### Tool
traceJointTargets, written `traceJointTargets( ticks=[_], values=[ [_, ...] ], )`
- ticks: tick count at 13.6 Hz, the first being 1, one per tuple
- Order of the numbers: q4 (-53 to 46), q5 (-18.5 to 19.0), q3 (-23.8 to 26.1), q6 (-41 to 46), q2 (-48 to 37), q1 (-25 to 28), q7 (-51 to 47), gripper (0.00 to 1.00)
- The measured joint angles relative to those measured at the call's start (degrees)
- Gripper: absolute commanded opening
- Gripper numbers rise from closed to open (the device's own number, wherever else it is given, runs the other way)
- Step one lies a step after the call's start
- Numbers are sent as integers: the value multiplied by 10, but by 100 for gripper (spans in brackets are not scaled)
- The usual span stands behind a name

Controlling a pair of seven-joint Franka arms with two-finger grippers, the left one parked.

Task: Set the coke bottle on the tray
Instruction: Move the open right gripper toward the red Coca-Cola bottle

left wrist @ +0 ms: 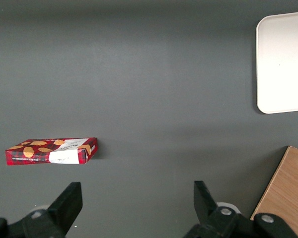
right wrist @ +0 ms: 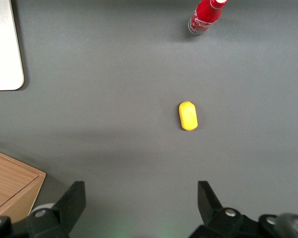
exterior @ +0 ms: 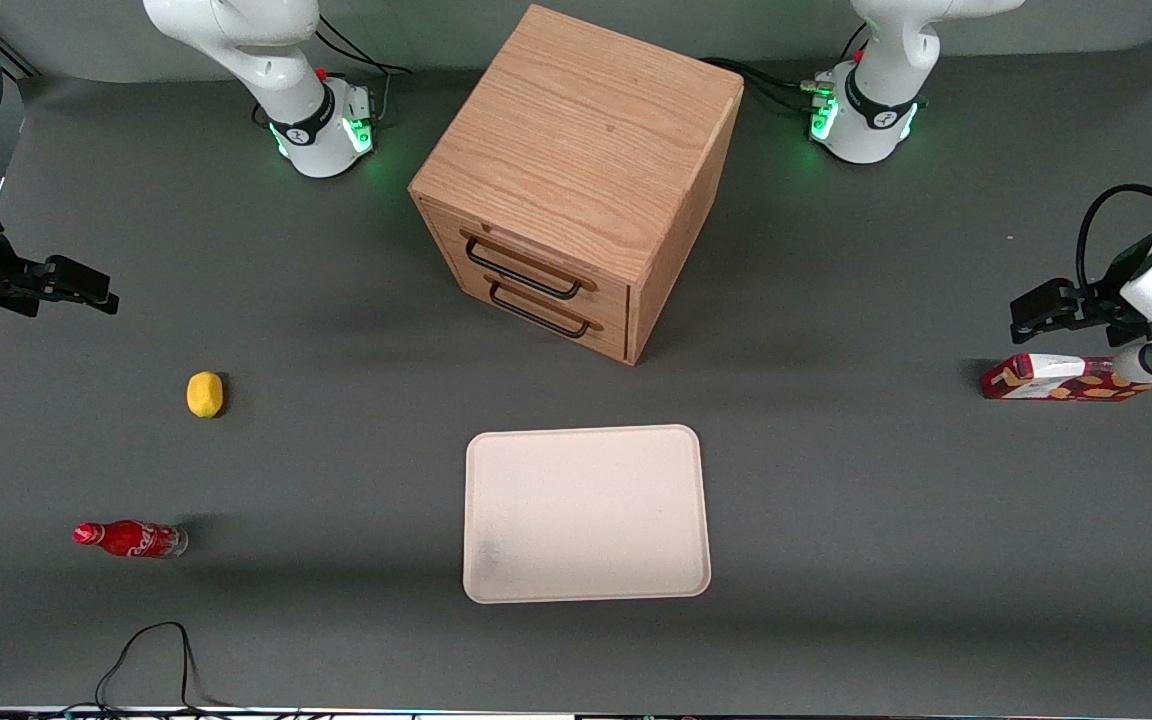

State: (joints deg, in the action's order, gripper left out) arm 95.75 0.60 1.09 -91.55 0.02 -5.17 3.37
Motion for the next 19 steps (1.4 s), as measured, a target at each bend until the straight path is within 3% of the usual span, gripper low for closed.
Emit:
traceJointTargets(
  ticks=[12, 19],
  values=[
    [-17, 0, 0, 0, 10, -1, 0, 100],
    [-103, 5, -7, 17, 69, -17, 0, 100]
  ],
)
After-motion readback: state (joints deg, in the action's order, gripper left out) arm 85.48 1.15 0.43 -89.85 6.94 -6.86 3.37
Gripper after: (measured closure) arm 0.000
